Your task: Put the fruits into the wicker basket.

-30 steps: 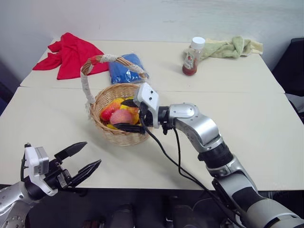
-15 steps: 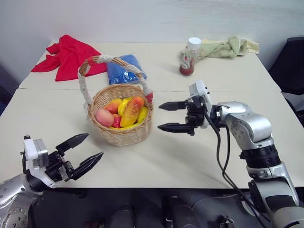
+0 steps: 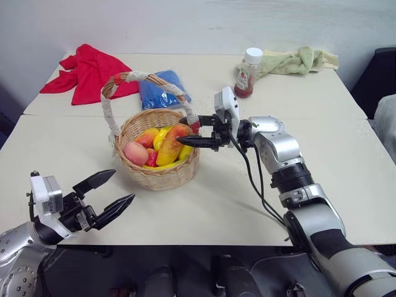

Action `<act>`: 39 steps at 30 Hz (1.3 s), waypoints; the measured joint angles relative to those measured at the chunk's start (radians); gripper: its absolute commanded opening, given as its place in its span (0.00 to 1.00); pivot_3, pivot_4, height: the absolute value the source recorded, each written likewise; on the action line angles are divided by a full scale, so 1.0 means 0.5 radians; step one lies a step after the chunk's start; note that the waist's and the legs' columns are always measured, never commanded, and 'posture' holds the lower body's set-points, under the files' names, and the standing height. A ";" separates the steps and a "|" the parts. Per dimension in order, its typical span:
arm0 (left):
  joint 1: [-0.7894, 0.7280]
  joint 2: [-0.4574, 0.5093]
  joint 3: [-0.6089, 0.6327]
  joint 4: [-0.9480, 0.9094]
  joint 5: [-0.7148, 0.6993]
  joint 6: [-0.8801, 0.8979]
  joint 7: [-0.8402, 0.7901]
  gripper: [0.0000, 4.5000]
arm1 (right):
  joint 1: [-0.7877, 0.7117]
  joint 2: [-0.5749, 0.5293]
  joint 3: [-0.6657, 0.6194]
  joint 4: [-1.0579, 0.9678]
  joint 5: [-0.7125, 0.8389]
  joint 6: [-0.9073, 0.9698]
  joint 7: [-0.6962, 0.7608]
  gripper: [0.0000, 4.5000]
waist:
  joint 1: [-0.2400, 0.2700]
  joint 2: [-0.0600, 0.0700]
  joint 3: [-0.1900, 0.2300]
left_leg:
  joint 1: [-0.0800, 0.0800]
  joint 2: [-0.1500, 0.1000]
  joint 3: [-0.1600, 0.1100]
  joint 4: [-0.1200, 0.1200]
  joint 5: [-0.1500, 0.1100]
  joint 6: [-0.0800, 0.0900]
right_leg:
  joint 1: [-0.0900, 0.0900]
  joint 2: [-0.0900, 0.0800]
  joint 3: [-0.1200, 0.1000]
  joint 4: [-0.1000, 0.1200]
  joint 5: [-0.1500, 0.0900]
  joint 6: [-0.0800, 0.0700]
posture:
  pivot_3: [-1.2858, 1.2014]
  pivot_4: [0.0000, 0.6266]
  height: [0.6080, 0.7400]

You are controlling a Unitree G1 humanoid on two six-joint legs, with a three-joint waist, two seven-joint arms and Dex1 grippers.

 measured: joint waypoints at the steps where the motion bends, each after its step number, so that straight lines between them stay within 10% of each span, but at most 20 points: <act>1: 0.000 0.000 0.000 0.000 0.000 0.000 0.000 1.00 | 0.002 -0.012 -0.002 -0.001 0.001 0.001 0.015 0.33 | -0.002 0.000 0.000 | 0.000 0.000 0.000 0.000 0.000 0.000 | 0.000 0.000 0.000 0.000 0.000 0.000 | 0.52 0.24 1.00; 5: -0.008 0.001 -0.008 0.000 0.001 -0.002 -0.012 1.00 | 0.111 -0.105 -0.054 -0.093 0.028 0.041 0.045 0.04 | 0.005 0.000 0.000 | 0.000 0.000 -0.002 -0.001 0.000 -0.001 | 0.000 0.000 -0.002 -0.004 0.000 0.000 | 0.52 0.24 1.00; 20: -0.729 0.095 -0.450 0.498 0.109 0.000 -0.256 1.00 | 1.057 -0.644 -0.939 -1.430 0.426 0.571 -0.665 0.03 | 0.054 0.003 0.002 | -0.001 -0.003 0.000 0.000 0.001 0.000 | 0.000 0.002 -0.002 -0.004 0.000 0.000 | 0.52 0.24 1.00; 32: -0.981 0.077 -0.616 0.714 0.221 -0.041 -0.396 1.00 | 1.290 -0.805 -1.326 -0.707 0.144 0.005 -0.964 0.03 | 0.038 0.003 0.002 | 0.011 0.002 0.020 0.000 0.001 -0.001 | -0.001 0.013 0.003 0.001 0.001 0.003 | 0.52 0.24 1.00; 39: -0.986 0.096 -0.620 0.727 0.267 -0.044 -0.399 1.00 | 1.243 -0.806 -1.256 -0.506 0.119 -0.080 -0.966 0.62 | 0.053 0.004 0.002 | 0.007 0.001 0.018 0.002 0.002 -0.001 | -0.001 0.011 0.014 0.001 0.002 0.004 | 0.52 0.24 1.00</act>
